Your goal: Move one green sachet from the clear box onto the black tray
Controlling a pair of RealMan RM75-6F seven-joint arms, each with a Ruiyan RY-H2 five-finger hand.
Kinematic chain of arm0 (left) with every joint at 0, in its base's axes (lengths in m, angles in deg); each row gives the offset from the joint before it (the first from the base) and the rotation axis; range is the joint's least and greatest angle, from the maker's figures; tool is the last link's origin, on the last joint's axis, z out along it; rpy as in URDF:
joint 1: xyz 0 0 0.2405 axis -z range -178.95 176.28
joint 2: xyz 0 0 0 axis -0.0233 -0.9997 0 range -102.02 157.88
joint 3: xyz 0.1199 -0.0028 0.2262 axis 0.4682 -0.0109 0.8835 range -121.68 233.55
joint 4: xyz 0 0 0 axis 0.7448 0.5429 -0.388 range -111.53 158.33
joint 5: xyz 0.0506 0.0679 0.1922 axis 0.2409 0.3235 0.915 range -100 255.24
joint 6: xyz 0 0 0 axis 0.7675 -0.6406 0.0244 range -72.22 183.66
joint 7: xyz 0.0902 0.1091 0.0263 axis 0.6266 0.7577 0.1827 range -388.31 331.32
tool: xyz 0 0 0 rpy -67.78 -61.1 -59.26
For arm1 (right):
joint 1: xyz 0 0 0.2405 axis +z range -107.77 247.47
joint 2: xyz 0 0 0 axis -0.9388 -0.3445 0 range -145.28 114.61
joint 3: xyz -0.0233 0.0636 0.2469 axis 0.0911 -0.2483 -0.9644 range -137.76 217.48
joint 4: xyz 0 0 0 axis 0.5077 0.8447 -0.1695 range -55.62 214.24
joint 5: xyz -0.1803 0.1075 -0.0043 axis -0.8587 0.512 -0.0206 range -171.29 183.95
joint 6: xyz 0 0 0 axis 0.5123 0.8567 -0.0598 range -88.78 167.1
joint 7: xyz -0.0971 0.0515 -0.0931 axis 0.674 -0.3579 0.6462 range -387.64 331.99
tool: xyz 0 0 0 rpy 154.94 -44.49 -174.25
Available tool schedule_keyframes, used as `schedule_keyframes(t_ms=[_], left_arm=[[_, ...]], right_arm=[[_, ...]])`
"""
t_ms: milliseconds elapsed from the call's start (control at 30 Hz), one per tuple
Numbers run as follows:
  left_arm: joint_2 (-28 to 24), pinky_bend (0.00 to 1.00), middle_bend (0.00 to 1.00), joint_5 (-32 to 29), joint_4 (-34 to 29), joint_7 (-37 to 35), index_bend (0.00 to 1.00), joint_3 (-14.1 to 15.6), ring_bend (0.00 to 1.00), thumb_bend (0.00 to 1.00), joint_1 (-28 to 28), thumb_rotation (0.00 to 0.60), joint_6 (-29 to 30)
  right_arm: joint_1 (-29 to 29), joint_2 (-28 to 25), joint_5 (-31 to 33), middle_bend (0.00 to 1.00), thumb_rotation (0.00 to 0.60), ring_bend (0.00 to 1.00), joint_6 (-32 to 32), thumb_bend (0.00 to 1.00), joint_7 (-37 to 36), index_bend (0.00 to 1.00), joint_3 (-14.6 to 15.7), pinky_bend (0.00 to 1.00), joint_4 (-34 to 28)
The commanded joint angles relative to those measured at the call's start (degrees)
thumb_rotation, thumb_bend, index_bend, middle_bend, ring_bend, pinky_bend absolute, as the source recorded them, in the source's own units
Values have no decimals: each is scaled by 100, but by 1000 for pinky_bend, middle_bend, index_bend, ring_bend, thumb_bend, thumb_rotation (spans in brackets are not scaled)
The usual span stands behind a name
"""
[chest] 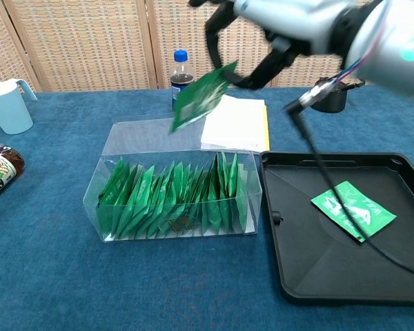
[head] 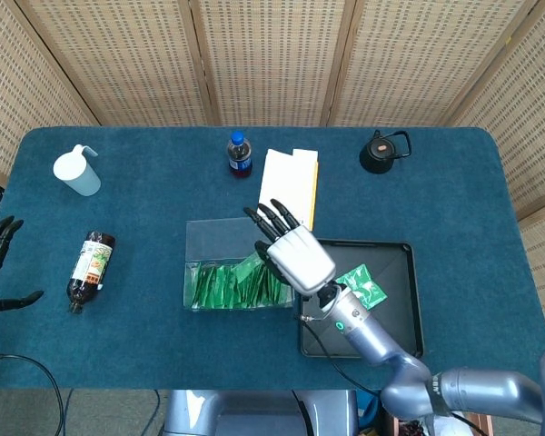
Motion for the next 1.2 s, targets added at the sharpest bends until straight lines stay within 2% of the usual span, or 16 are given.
schedule_keyframes(t_ms=[33, 133, 267, 433, 533, 600, 633, 667, 700, 733, 767, 867, 1033, 1133, 1200], left_arm=[[-3, 0, 0, 10, -12, 7, 0, 6, 0, 98, -7, 600, 12], [-2, 0, 0, 22, -22, 17, 0, 13, 0, 98, -9, 600, 19], [-5, 0, 0, 38, -53, 40, 0, 20, 0, 98, -19, 600, 43], [-10, 0, 0, 49, -75, 50, 0, 27, 0, 97, -37, 600, 77], [-6, 0, 0, 51, -75, 64, 0, 31, 0, 98, -39, 600, 79], [0, 0, 0, 54, -78, 85, 0, 34, 0, 98, -33, 600, 73], [4, 0, 0, 55, -79, 95, 0, 37, 0, 98, -34, 600, 74], [9, 0, 0, 57, -80, 112, 0, 39, 0, 97, -33, 600, 74], [14, 0, 0, 55, -82, 130, 0, 41, 0, 97, -32, 600, 72], [25, 0, 0, 53, -81, 162, 0, 49, 0, 97, -31, 600, 64], [35, 0, 0, 47, -81, 188, 0, 50, 0, 97, -29, 600, 64], [57, 0, 0, 38, -88, 241, 0, 53, 0, 98, -29, 600, 66], [93, 0, 0, 74, -85, 298, 0, 70, 0, 97, -44, 600, 110], [145, 0, 0, 128, -73, 365, 0, 102, 0, 97, -87, 600, 195], [238, 0, 0, 229, -44, 447, 0, 155, 0, 97, -177, 600, 370]], right_arm=[[-270, -480, -125, 123, 600, 0, 234, 618, -26, 663, -20, 48, -342], [-470, -796, -218, 123, 600, 0, 339, 621, -170, 663, 72, 48, -446], [-798, -1187, -468, 124, 600, 0, 450, 622, -512, 663, 346, 48, -435], [-1165, -1383, -828, 125, 600, 0, 512, 622, -1017, 663, 791, 48, -105], [-1390, -1369, -1077, 123, 600, 0, 559, 622, -1313, 663, 1093, 48, 307], [-1487, -1328, -1257, 103, 600, 0, 595, 617, -1480, 623, 1225, 48, 608], [-1509, -1323, -1309, 76, 600, 0, 603, 566, -1524, 531, 1258, 46, 687], [-1547, -1325, -1343, 40, 600, 0, 611, 449, -1567, 366, 1294, 32, 777], [-1584, -1344, -1340, 20, 600, 0, 609, 355, -1565, 242, 1319, 22, 823], [-1652, -1396, -1324, 2, 600, 0, 686, 216, -1514, 95, 1317, 8, 841], [-1709, -1436, -1344, 0, 600, 0, 780, 132, -1463, 24, 1306, 0, 827], [-1884, -1562, -1418, 0, 600, 0, 1082, 57, -1314, 0, 1267, 0, 748], [-2199, -1701, -1526, 0, 600, 0, 1567, 11, -1361, 0, 1251, 0, 654], [-2519, -1737, -1555, 0, 600, 0, 1925, 0, -1539, 0, 1322, 0, 630], [-2912, -1710, -1465, 0, 600, 0, 2236, 0, -1657, 0, 1483, 0, 646]])
